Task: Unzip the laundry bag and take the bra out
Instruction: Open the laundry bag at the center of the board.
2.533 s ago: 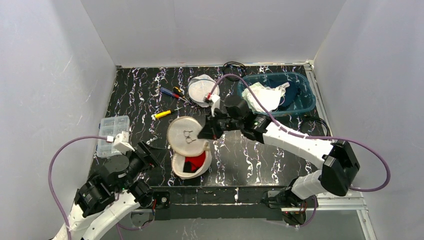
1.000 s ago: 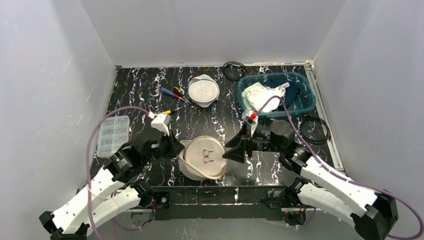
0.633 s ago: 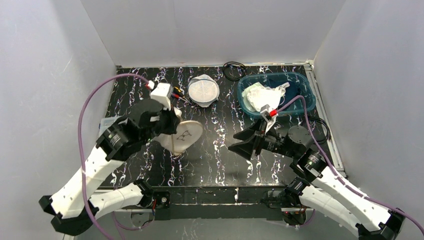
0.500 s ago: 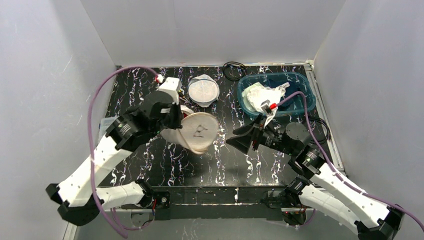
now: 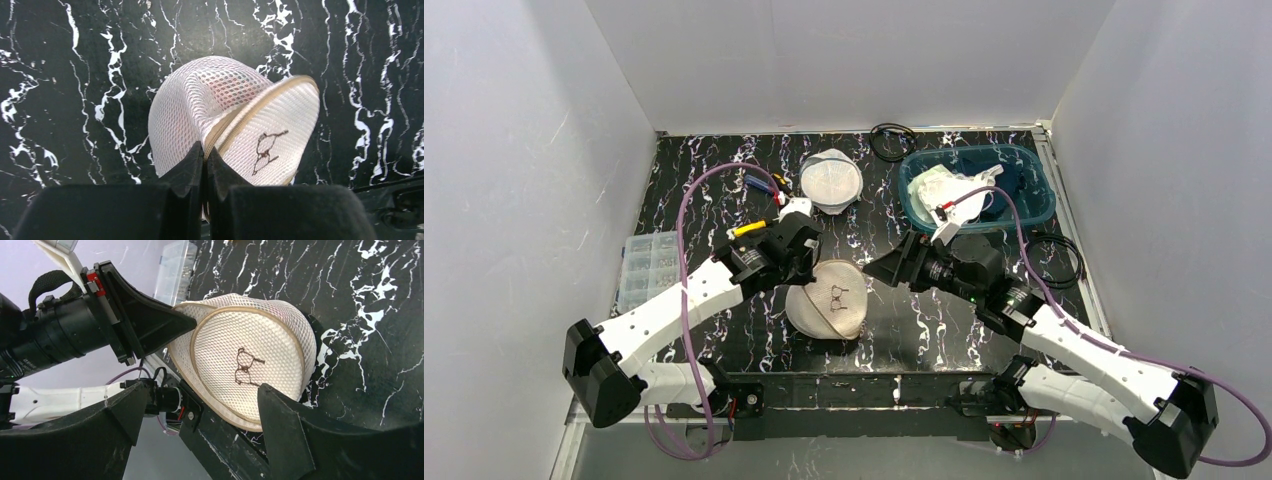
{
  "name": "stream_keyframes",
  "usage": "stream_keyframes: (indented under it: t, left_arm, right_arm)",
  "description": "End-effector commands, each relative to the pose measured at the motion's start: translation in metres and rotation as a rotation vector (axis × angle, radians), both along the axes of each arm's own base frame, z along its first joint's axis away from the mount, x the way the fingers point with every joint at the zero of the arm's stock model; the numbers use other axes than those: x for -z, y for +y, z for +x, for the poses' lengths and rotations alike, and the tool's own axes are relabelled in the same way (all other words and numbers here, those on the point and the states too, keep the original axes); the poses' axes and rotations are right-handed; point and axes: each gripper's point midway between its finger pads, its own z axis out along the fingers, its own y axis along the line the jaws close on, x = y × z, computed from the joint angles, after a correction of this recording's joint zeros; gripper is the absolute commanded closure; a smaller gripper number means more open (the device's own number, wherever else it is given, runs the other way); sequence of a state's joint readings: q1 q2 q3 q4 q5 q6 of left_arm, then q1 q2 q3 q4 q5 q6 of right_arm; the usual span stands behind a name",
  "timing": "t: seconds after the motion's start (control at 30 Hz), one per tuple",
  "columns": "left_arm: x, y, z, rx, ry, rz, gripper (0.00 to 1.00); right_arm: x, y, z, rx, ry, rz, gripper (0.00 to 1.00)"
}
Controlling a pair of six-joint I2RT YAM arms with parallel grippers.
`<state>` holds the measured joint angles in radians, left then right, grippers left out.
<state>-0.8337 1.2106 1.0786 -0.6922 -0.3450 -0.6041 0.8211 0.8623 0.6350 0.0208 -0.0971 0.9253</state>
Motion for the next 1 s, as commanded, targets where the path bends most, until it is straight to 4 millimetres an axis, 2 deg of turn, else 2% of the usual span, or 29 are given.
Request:
stream_keyframes:
  t: [0.0,0.1,0.23,0.37,0.5,0.8,0.97]
  left_arm:
    - [-0.013,-0.018,0.008,-0.039,-0.043,-0.125,1.00]
    - [-0.015,-0.023,0.006,-0.025,-0.043,-0.160,1.00]
    - [-0.016,-0.033,0.001,-0.009,-0.032,-0.233,1.00]
    - [-0.016,-0.042,-0.004,0.000,-0.015,-0.303,1.00]
    - [-0.019,-0.047,-0.009,0.003,-0.006,-0.358,1.00]
    - [-0.024,-0.051,-0.017,0.028,-0.003,-0.413,1.00]
    - [-0.025,-0.053,-0.020,0.039,-0.004,-0.422,1.00]
  right_arm:
    - [-0.024,-0.002,0.009,0.079,-0.035,-0.038,0.13]
    - [-0.022,0.009,0.007,0.055,-0.003,-0.046,0.14]
    - [-0.017,0.040,0.001,0.013,0.077,-0.003,0.17]
    - [-0.004,0.060,0.001,0.051,0.101,-0.069,0.20]
    - [0.012,0.064,0.009,0.111,0.134,-0.095,0.23]
    - [0.034,0.053,0.030,0.272,0.157,-0.098,0.32]
    - [0.035,0.068,0.033,0.252,0.172,-0.086,0.37]
